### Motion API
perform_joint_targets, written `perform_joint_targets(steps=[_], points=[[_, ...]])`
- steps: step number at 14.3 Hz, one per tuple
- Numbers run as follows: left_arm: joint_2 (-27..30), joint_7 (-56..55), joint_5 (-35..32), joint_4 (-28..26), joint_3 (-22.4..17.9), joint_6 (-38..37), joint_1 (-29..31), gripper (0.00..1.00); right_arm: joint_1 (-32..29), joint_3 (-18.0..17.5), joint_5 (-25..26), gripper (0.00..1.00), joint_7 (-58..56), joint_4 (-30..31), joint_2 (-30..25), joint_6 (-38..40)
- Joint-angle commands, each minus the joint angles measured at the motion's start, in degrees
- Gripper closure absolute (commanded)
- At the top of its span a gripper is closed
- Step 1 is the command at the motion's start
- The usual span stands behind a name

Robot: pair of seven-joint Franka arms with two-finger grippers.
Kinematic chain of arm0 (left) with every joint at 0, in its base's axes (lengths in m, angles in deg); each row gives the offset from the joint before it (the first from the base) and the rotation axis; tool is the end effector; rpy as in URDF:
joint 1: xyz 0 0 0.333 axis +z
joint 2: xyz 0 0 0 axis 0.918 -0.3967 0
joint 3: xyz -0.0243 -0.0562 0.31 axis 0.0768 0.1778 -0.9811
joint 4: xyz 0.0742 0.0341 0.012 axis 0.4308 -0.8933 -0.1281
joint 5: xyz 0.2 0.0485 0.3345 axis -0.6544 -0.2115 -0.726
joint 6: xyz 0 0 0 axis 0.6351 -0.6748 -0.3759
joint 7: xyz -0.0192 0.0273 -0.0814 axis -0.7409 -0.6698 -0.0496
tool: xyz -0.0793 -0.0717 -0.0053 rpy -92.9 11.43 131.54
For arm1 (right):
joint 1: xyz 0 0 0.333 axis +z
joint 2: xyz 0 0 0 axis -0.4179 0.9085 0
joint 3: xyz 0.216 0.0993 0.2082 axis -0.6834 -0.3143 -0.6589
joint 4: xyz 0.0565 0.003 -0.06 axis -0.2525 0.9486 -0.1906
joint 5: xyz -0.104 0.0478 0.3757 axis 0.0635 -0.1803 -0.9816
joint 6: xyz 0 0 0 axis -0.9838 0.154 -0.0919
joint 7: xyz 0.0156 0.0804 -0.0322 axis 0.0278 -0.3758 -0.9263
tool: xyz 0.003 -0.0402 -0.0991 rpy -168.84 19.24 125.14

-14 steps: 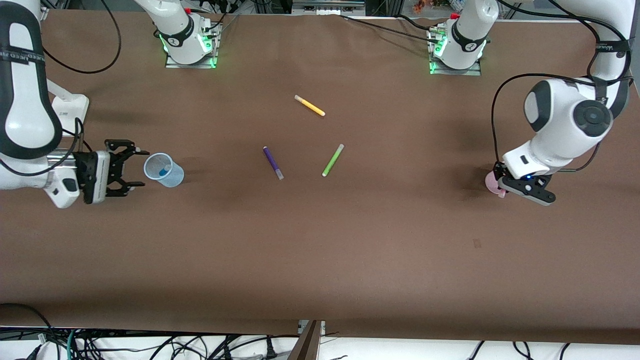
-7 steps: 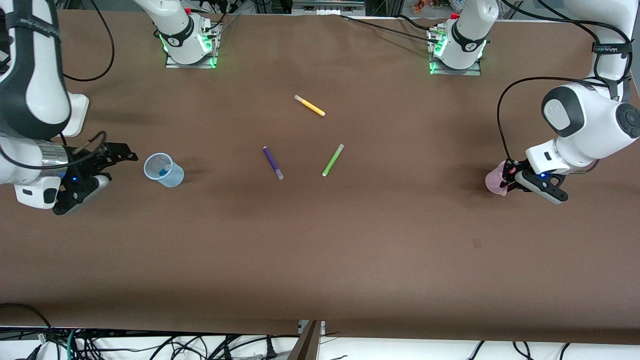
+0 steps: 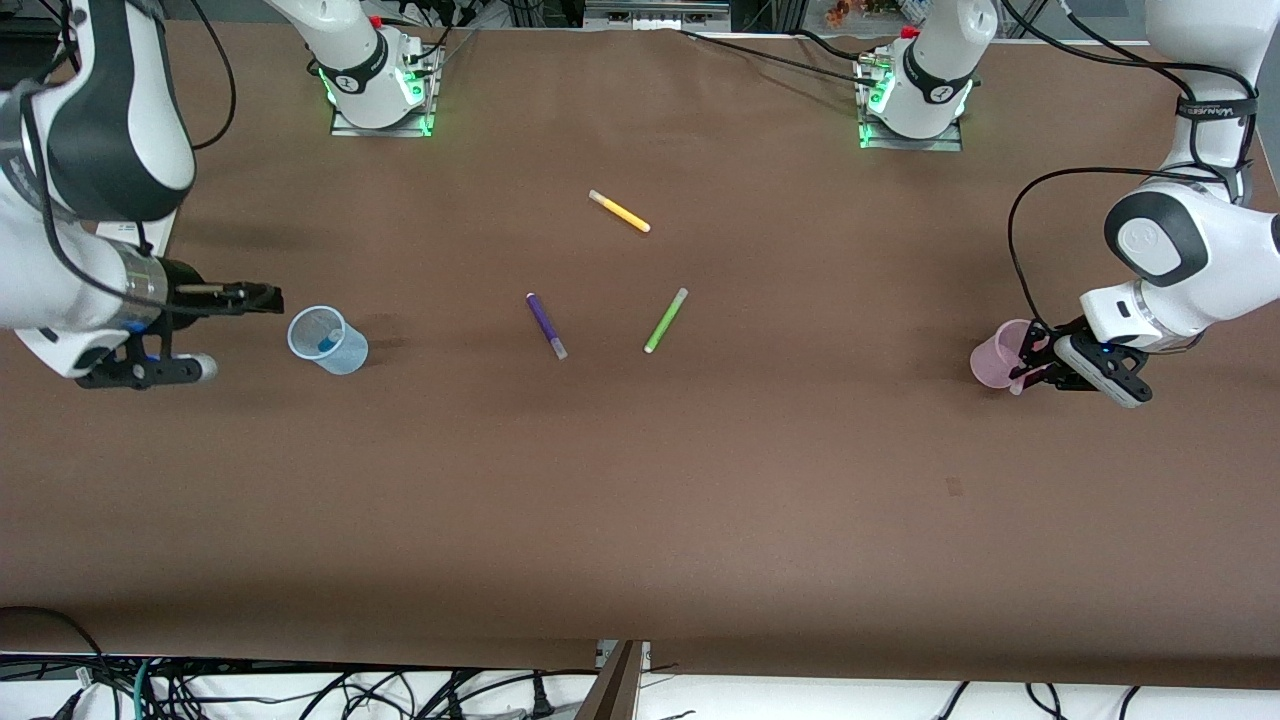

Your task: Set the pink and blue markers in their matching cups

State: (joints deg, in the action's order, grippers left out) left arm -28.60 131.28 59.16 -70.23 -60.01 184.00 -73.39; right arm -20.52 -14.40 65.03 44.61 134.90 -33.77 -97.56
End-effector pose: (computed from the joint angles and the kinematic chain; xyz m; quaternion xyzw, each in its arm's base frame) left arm 0.5612 0.1079 0.2714 0.9352 -0.3103 0.1078 0.1322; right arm 0.6089 0.0430 0.4964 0.9906 0.0207 -0.1349 0.0014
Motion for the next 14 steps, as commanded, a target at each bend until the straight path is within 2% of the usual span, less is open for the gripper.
perform_joint_targets(steps=[1, 3, 5, 6, 10, 14], points=[[-0.3, 2.7, 2.4, 2.7, 0.6, -4.8, 1.9, 0.75, -1.9, -0.5, 1.2, 0.00, 0.5, 7.2, -9.1, -2.1], [-0.4, 2.8, 2.4, 5.0, 0.5, -10.4, 4.3, 0.67, -3.9, -0.4, 1.4, 0.00, 1.0, 8.3, -14.6, -2.2], [-0.4, 2.9, 2.4, 6.2, 0.5, -14.4, 6.0, 0.26, -4.5, -0.3, 1.4, 0.00, 0.5, 8.9, -18.3, -1.8], [-0.3, 2.9, 2.4, 6.4, 0.5, -15.1, 6.7, 0.00, -4.5, 0.0, 1.5, 0.00, 0.6, 8.8, -19.0, -1.6], [-0.7, 1.5, 2.3, 8.7, 0.5, -15.4, 6.2, 0.00, -4.4, 1.4, 1.4, 0.00, 1.3, 8.0, -19.9, 2.4], [-6.1, -8.6, 0.5, 18.6, 0.6, -17.6, 5.8, 0.00, -4.4, 1.5, 1.3, 0.00, 0.3, 5.0, -17.8, 4.1]])
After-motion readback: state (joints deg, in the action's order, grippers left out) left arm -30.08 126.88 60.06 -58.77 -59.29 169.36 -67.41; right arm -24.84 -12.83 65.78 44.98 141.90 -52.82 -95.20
